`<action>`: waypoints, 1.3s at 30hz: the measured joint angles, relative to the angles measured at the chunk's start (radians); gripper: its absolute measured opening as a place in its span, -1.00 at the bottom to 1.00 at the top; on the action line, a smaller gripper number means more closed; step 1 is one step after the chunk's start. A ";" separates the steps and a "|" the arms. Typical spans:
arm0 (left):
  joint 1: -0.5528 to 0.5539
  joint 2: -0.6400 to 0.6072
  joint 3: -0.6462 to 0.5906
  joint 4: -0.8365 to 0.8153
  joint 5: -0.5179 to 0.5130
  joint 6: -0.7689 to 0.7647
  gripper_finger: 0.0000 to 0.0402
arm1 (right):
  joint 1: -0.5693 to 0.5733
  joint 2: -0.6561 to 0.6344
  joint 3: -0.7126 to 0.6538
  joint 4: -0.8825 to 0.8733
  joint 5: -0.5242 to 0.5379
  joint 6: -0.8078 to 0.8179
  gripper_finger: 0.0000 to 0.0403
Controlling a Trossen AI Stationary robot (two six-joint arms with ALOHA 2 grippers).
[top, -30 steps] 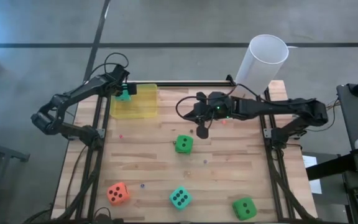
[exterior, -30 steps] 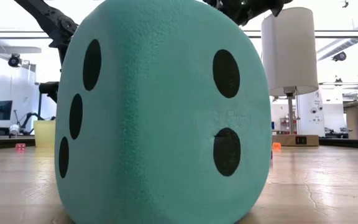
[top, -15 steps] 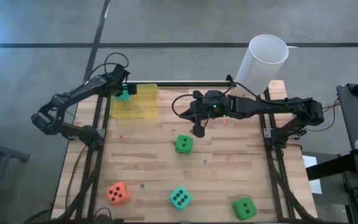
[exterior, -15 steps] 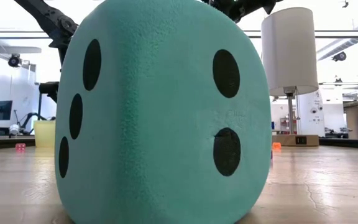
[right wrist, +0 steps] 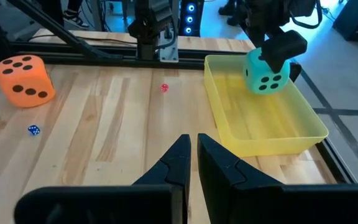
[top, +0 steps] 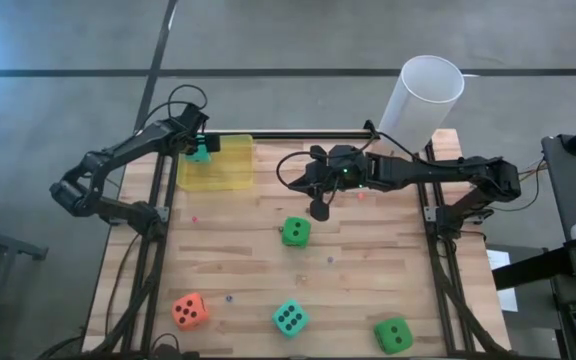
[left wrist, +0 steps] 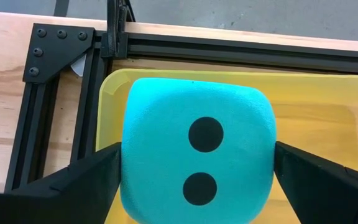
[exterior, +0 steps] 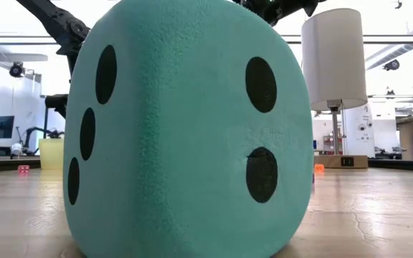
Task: Pick & Place Dice
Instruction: Put the top blue large die into the yellow container
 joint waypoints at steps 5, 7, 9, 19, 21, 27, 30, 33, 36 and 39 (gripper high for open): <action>0.000 0.000 0.000 -0.002 0.015 -0.002 0.97 | 0.000 0.000 0.000 0.001 0.000 0.002 -0.86; 0.000 0.000 0.000 -0.003 0.016 -0.002 0.97 | 0.000 0.000 0.000 0.001 0.000 0.002 -0.86; 0.000 0.000 0.000 -0.003 0.016 -0.002 0.98 | 0.000 0.000 0.000 0.001 0.000 0.001 -0.86; 0.000 0.000 0.000 -0.004 0.015 -0.036 0.96 | 0.000 0.000 0.000 0.001 0.000 0.002 -0.86; 0.000 0.000 0.000 -0.005 0.015 -0.036 0.97 | 0.000 0.000 0.000 0.001 0.000 0.000 -0.86; 0.000 0.000 0.000 -0.007 0.015 -0.035 0.98 | 0.000 0.000 -0.001 0.001 0.000 0.002 -0.86; 0.000 0.000 0.000 -0.007 0.015 -0.033 0.96 | 0.000 0.000 -0.001 0.001 0.000 0.000 -0.86; 0.000 0.000 0.000 -0.008 0.015 -0.028 0.96 | 0.000 0.000 -0.001 0.000 0.000 0.001 -0.86; 0.000 0.000 0.000 -0.008 0.013 -0.028 0.96 | 0.000 0.000 -0.001 0.000 0.000 0.002 -0.86; -0.001 0.000 0.000 -0.007 0.007 -0.028 0.95 | 0.000 0.000 -0.001 0.000 0.000 0.000 -0.86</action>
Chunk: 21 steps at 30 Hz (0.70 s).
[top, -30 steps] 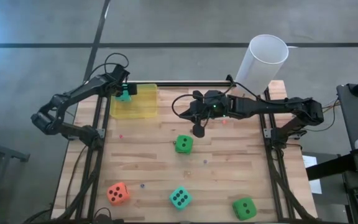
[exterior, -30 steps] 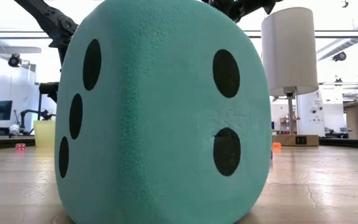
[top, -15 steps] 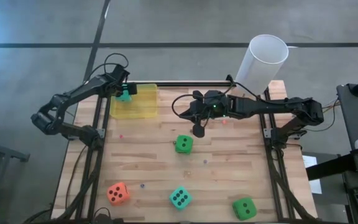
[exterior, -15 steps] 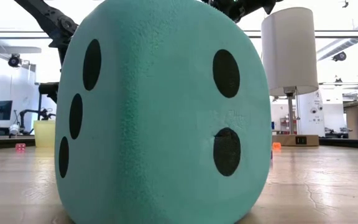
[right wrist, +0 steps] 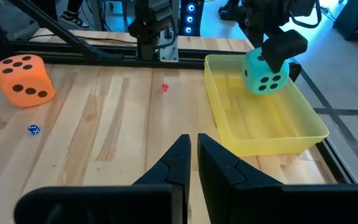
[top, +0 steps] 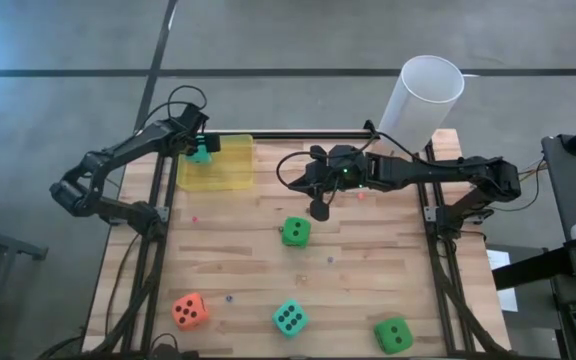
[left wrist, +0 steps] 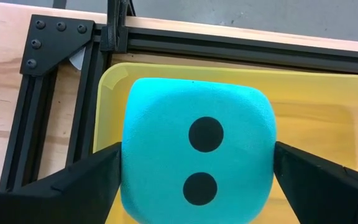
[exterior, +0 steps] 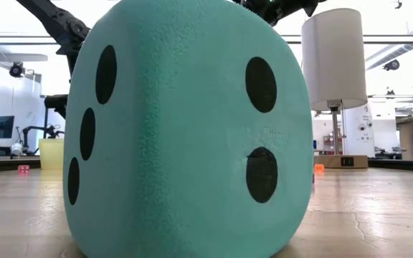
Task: Pick & Place Dice
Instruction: Put the top blue large die into the yellow container
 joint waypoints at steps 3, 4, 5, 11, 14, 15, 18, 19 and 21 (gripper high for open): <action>0.000 0.000 0.000 0.000 -0.004 0.003 0.86 | 0.000 0.000 0.000 0.000 0.000 0.000 -0.86; 0.000 0.000 0.000 0.000 -0.005 0.003 0.82 | 0.000 0.000 0.000 0.000 0.000 0.000 -0.86; 0.000 0.000 0.000 0.000 -0.005 0.002 0.77 | 0.000 0.000 0.000 0.000 0.000 0.001 -0.86; 0.000 0.000 0.000 0.013 -0.012 -0.015 0.65 | 0.000 0.000 0.000 0.000 0.000 0.002 -0.86; 0.000 0.000 0.000 0.014 -0.012 -0.016 0.74 | 0.000 0.000 0.000 0.000 0.000 0.001 -0.86; 0.000 0.000 0.000 0.014 -0.012 -0.016 0.79 | 0.000 0.000 0.000 0.000 0.000 0.002 -0.86; 0.000 0.000 0.000 0.016 -0.012 -0.017 0.93 | 0.000 0.000 0.000 0.000 0.000 0.001 -0.86; 0.000 0.000 0.000 0.017 -0.012 -0.018 0.96 | 0.000 0.000 0.000 0.000 0.000 0.002 -0.86; 0.000 0.000 0.000 0.019 -0.012 -0.019 0.95 | 0.000 0.000 0.000 0.000 0.000 0.000 -0.86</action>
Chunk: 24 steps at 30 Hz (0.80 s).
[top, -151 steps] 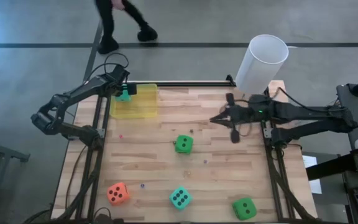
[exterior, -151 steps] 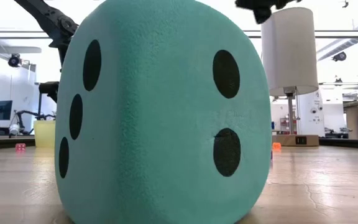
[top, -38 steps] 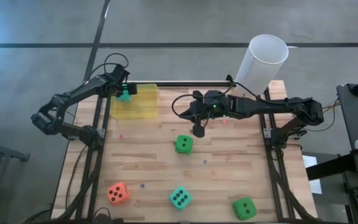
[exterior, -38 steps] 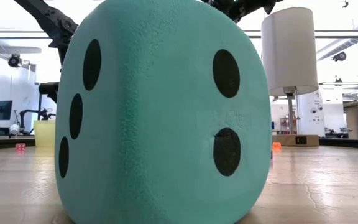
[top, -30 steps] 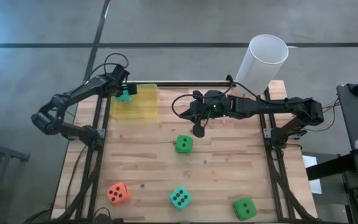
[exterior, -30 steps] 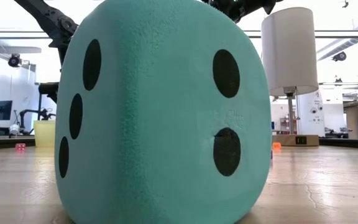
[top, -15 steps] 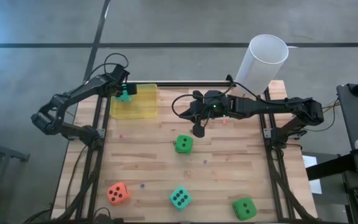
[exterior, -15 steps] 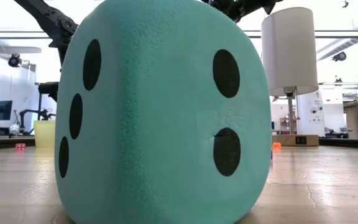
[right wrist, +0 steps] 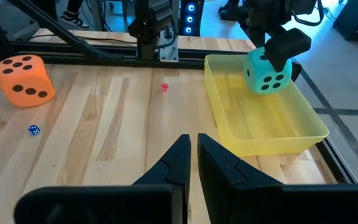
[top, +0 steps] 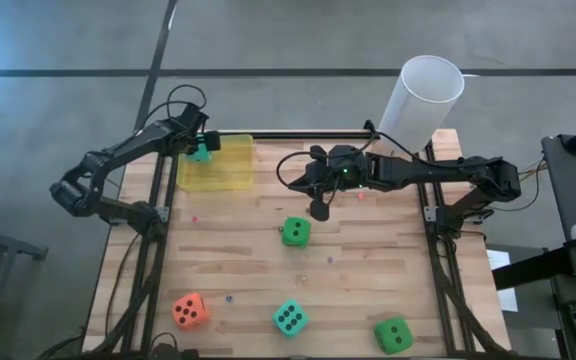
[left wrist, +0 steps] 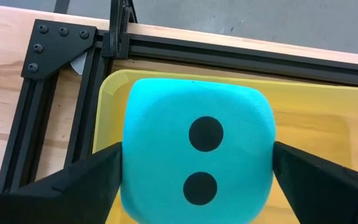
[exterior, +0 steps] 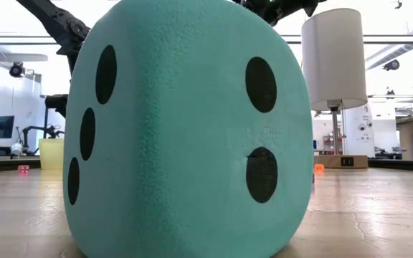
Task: Pick & Place Dice
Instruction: Put the top blue large die into the yellow container
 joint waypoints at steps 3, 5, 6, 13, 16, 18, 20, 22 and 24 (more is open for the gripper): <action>0.000 0.000 0.000 0.000 0.000 0.000 0.94 | 0.000 0.000 0.000 0.000 0.000 0.002 -0.86; 0.000 0.000 0.000 0.000 -0.001 -0.005 0.96 | 0.000 0.000 0.000 0.000 0.000 0.000 -0.86; 0.000 0.000 0.000 0.001 -0.003 -0.007 0.97 | 0.000 0.000 0.000 0.000 0.000 0.001 -0.86; 0.000 0.000 0.000 0.003 -0.005 -0.008 0.94 | 0.000 0.000 0.000 0.000 0.000 0.000 -0.86; 0.000 0.000 0.000 0.003 -0.005 -0.008 0.93 | 0.000 0.000 0.000 0.000 0.000 0.002 -0.86; 0.000 0.000 0.000 0.003 -0.005 -0.008 0.94 | 0.000 0.000 0.000 0.000 0.000 0.000 -0.86; 0.000 0.000 0.000 0.003 -0.005 -0.008 0.95 | 0.000 0.000 0.000 0.000 0.000 0.002 -0.86; 0.000 0.000 0.000 0.003 -0.005 -0.008 0.96 | 0.000 0.000 0.000 0.000 0.000 0.000 -0.86; 0.000 0.000 0.000 0.003 -0.005 -0.008 0.97 | 0.000 0.000 0.000 0.000 0.000 0.002 -0.86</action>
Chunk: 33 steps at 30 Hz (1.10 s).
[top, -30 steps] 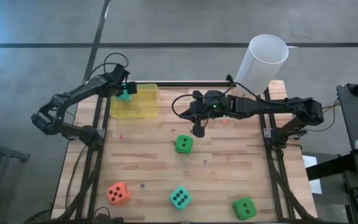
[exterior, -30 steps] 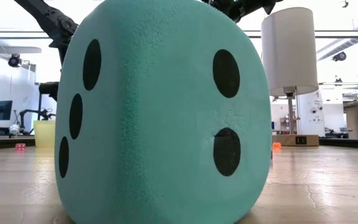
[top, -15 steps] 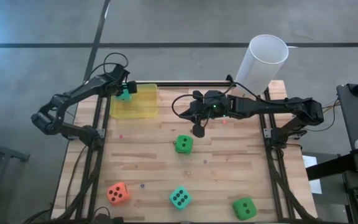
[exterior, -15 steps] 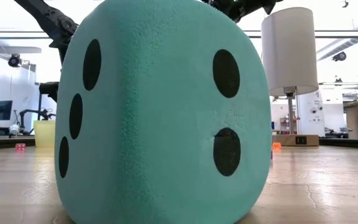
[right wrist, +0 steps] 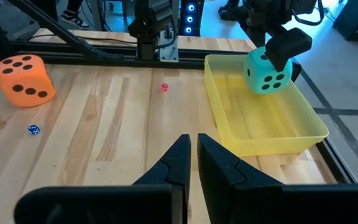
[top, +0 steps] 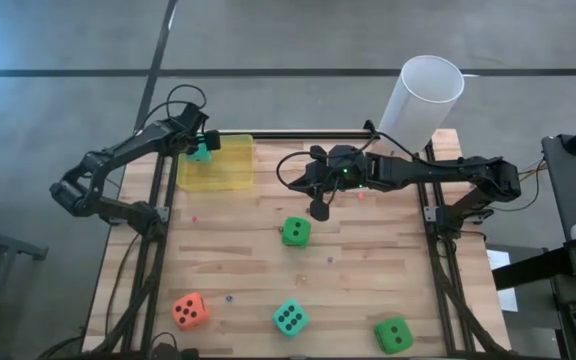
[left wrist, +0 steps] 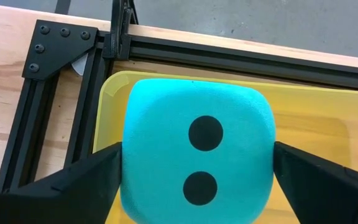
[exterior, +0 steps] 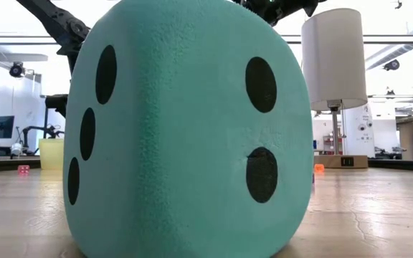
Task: Pick & Place Dice
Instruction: Put the top blue large die into the yellow container
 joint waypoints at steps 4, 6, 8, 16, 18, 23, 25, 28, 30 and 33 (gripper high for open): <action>0.000 0.000 0.000 0.000 0.000 0.000 0.97 | 0.000 0.000 0.000 0.000 0.000 -0.001 -0.86; 0.000 0.000 0.000 0.000 0.000 0.000 0.96 | 0.000 0.000 0.000 0.000 0.000 -0.002 -0.86; 0.001 0.000 0.000 0.000 0.000 0.000 0.96 | 0.000 0.000 0.000 0.000 0.000 0.000 -0.86; 0.001 0.000 0.000 0.000 0.000 0.000 0.98 | 0.000 0.000 0.000 0.003 0.000 -0.002 -0.86; 0.001 0.000 0.000 0.000 0.000 0.000 0.97 | 0.000 0.000 0.000 0.004 0.000 -0.001 -0.86; 0.000 0.000 0.000 0.000 0.000 0.000 0.96 | 0.000 0.000 0.000 0.005 0.000 -0.021 -0.86; 0.000 0.000 0.000 0.001 0.000 0.000 0.97 | 0.000 0.000 0.000 0.006 0.000 -0.019 -0.86; 0.000 0.000 0.000 0.001 0.000 0.000 0.98 | 0.000 0.000 0.000 0.008 0.000 -0.001 -0.86; 0.000 0.000 0.000 0.001 0.000 0.000 0.98 | 0.000 0.000 0.000 0.010 -0.001 0.019 -0.86; 0.000 0.000 0.000 0.001 0.000 0.000 0.97 | 0.000 0.012 0.000 0.042 -0.001 0.041 -0.86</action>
